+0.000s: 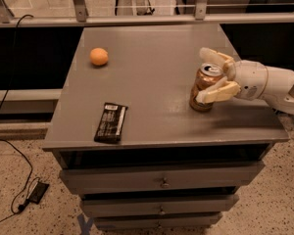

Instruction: Place orange can upright

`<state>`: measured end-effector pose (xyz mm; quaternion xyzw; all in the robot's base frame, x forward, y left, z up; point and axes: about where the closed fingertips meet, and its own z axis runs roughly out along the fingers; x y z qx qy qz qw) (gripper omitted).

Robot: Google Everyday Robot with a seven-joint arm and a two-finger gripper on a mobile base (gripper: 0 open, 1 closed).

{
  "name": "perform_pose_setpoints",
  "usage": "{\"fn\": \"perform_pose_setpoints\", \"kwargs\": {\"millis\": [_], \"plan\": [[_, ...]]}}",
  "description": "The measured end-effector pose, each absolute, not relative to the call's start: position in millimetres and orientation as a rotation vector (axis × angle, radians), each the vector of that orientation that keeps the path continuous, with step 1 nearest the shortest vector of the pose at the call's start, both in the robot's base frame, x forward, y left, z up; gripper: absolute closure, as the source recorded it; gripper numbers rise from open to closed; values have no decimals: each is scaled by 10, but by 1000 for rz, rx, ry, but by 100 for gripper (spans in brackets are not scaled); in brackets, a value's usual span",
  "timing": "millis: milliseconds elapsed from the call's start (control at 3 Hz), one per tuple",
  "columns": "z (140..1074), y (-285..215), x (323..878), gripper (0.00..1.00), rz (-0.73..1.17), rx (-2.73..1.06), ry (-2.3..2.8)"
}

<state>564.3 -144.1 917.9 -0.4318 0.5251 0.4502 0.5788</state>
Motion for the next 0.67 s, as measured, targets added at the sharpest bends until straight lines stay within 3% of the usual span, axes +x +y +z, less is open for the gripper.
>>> {"fn": "perform_pose_setpoints", "kwargs": {"millis": [667], "plan": [[9191, -1517, 5606, 0, 1010, -1064, 1276]]}}
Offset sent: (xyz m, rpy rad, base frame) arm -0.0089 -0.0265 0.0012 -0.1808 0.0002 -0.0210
